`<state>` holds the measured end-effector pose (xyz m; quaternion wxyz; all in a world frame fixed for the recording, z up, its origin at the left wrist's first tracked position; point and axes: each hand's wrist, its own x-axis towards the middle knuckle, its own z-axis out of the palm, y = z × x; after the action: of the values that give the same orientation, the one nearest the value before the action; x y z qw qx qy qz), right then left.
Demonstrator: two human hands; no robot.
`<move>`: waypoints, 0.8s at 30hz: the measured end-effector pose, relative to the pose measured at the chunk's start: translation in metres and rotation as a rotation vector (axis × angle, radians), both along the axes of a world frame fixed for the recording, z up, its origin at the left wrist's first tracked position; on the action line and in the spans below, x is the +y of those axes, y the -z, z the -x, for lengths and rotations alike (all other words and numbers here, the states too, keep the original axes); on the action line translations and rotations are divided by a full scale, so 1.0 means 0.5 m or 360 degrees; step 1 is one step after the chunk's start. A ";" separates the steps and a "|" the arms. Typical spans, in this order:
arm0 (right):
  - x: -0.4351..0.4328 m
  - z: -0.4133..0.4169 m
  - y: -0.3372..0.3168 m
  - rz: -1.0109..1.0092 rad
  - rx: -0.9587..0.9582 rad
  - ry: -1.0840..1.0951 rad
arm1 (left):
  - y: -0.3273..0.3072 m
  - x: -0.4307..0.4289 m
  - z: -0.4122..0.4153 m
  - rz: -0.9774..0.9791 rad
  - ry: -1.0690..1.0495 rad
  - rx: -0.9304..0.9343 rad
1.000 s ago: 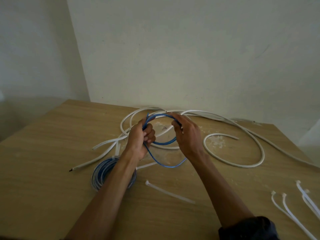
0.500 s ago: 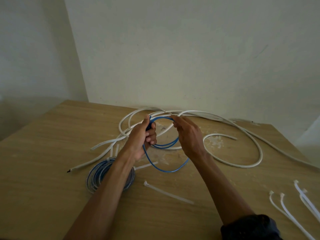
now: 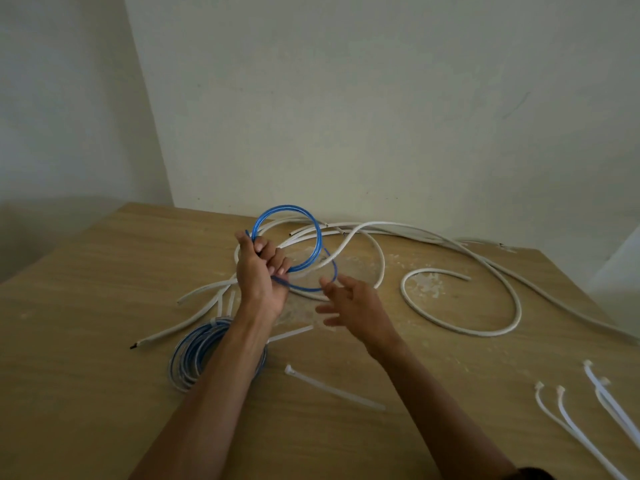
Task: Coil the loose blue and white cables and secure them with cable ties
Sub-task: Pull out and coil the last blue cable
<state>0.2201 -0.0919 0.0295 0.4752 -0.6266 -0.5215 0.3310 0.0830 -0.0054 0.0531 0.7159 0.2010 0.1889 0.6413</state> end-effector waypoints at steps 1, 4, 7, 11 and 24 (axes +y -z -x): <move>0.004 -0.007 -0.009 0.0040 0.0460 -0.0038 | 0.000 -0.003 -0.001 -0.0015 0.0019 0.0017; 0.018 -0.025 -0.019 -0.0091 0.1068 0.0156 | 0.006 -0.015 -0.009 -0.0066 0.0124 0.0027; 0.029 -0.029 -0.015 -0.0415 0.0811 0.0512 | 0.012 -0.019 -0.018 -0.0159 0.0252 0.0088; 0.031 -0.038 -0.024 -0.0438 0.1114 0.0674 | 0.019 -0.026 -0.023 -0.0249 0.0414 0.0160; 0.013 -0.041 0.005 -0.0889 -0.0352 0.0407 | 0.020 -0.027 -0.015 -0.0296 0.0669 0.0349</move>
<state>0.2404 -0.0855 0.0270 0.6069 -0.5646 -0.5577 0.0426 0.0905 -0.0190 0.0431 0.7872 0.3692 0.1596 0.4675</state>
